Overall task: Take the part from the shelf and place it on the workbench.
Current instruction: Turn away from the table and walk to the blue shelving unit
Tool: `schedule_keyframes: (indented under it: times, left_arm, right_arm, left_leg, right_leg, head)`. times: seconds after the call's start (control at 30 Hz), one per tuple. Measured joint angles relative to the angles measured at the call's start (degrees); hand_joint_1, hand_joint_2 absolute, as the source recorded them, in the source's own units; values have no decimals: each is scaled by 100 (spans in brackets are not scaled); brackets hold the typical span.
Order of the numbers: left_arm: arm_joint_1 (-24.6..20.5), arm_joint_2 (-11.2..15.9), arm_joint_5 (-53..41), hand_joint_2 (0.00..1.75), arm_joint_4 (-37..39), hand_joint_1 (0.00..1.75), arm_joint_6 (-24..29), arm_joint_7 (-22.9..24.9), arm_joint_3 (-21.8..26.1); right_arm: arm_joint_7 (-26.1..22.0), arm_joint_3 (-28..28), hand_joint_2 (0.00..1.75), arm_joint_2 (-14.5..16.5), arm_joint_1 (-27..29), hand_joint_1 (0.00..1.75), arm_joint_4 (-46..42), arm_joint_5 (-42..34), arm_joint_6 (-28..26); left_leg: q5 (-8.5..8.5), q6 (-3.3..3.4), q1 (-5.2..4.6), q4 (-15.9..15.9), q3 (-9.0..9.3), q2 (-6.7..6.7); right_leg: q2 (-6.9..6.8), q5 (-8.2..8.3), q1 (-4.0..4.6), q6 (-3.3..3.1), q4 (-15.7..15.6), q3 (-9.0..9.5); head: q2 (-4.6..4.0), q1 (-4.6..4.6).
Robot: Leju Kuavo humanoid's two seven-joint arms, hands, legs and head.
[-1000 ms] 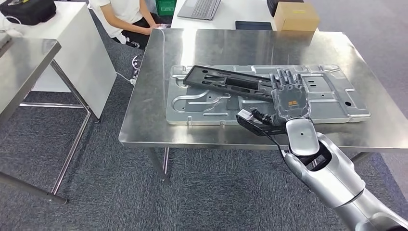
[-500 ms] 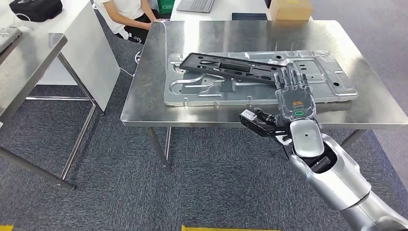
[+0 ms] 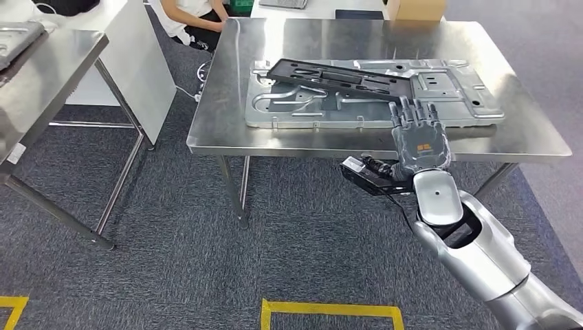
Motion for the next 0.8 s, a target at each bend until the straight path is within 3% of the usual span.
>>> schedule_keyframes:
  times: [0.1, 0.13, 0.2, 0.23, 0.27, 0.33, 0.4, 0.47, 0.5, 0.6, 0.63, 0.67, 0.7, 0.77, 0.8]
  left_arm:
    - [6, -1, 0, 0, 0, 0, 2, -1, 0]
    - [8, -1, -1, 0, 0, 0, 3, -3, 0]
    - [7, 0, -3, 0, 0, 0, 6, -7, 0]
    - [7, 1, -5, 0, 0, 0, 9, -8, 0]
    - [6, 4, -7, 0, 0, 0, 14, -8, 0]
    - [5, 9, -13, 0, 1, 0, 24, -6, 0]
    - [7, 12, -15, 0, 2, 0, 35, -5, 0]
    - [20, 11, -15, 0, 3, 0, 45, -3, 0]
    - [27, 5, -15, 0, 4, 0, 48, -1, 0]
    - [24, -13, -15, 0, 4, 0, 59, 5, 0]
    - [20, -14, -15, 0, 4, 0, 65, 7, 0]
    - [18, -14, -15, 0, 4, 0, 70, 8, 0]
    - [18, -14, -15, 0, 4, 0, 73, 9, 0]
    - [18, -13, -14, 0, 4, 0, 74, 10, 0]
    - [10, -5, -13, 0, 5, 0, 75, 11, 0]
  right_arm:
    - [0, 0, 0, -26, 9, 0, 2, -1, 1]
    - [0, 0, 0, -31, 16, 0, 2, -2, 1]
    - [0, 0, 0, -36, 24, 0, 2, -7, 1]
    - [0, 0, 0, -37, 24, 0, 2, -11, 0]
    - [0, 0, 0, -38, 22, 0, 2, -15, -1]
    - [2, 0, 0, -40, 21, 0, -13, -19, -7]
    - [4, 0, 0, -47, 20, 0, -28, -21, -9]
    - [6, 0, 0, -51, 19, 0, -27, -25, -8]
    - [7, 0, 0, -51, 19, 0, -28, -28, -8]
    - [9, 0, 0, -51, 18, 0, -36, -36, -8]
    - [9, 0, 0, -51, 23, 0, -37, -37, -7]
    - [10, 0, 0, -51, 30, 0, -37, -39, -5]
    - [10, 0, 0, -51, 38, 0, -37, -42, -3]
    - [11, 0, 0, -51, 51, 0, -38, -49, -2]
    - [11, 0, 0, -51, 53, 0, -40, -51, -3]
  left_leg:
    - [209, 90, -3, 4, -235, 37]
    - [267, 85, -8, 23, -330, 41]
    - [376, 63, -14, 86, -538, 43]
    - [420, 43, -13, 130, -635, 42]
    - [455, 20, -18, 179, -723, 38]
    - [514, -39, -32, 269, -837, 26]
    - [597, -105, -37, 294, -891, 12]
    - [596, -169, -17, 318, -959, -4]
    - [454, -202, -4, 422, -1022, -8]
    - [-361, -276, 24, 1309, -1284, -7]
    - [-512, -281, 27, 1634, -1329, -7]
    - [-520, -272, 23, 1830, -1310, -7]
    - [-408, -249, 14, 1848, -1204, -8]
    - [-93, -173, -28, 1403, -754, -9]
    - [-60, -119, -62, 970, -435, -8]
  right_leg:
    - [19, -829, -9, 36, 957, -242]
    - [19, -933, -14, 47, 1279, -283]
    - [19, -751, -33, 65, 1470, -135]
    - [19, -598, -49, 73, 1289, 82]
    - [21, -555, -68, 79, 959, 365]
    - [38, -699, -62, 57, 271, 859]
    - [54, -790, -26, -10, 1, 990]
    - [40, -687, -30, -105, -12, 901]
    - [29, -625, -33, -158, -25, 840]
    - [16, -420, -21, -253, -31, 594]
    - [16, -352, -9, -260, -29, 502]
    - [16, -287, 3, -263, -26, 413]
    - [17, -223, 13, -262, -24, 327]
    - [19, -108, 24, -258, -21, 190]
    - [19, -51, 29, -246, -20, 138]
  head:
    - [0, 15]
    - [0, 16]
    - [0, 16]
    - [0, 15]
    - [0, 15]
    - [0, 8]
    - [0, 2]
    - [0, 3]
    - [0, -2]
    - [0, -22]
    - [0, -24]
    - [0, -23]
    - [0, -23]
    - [0, -22]
    - [0, -21]
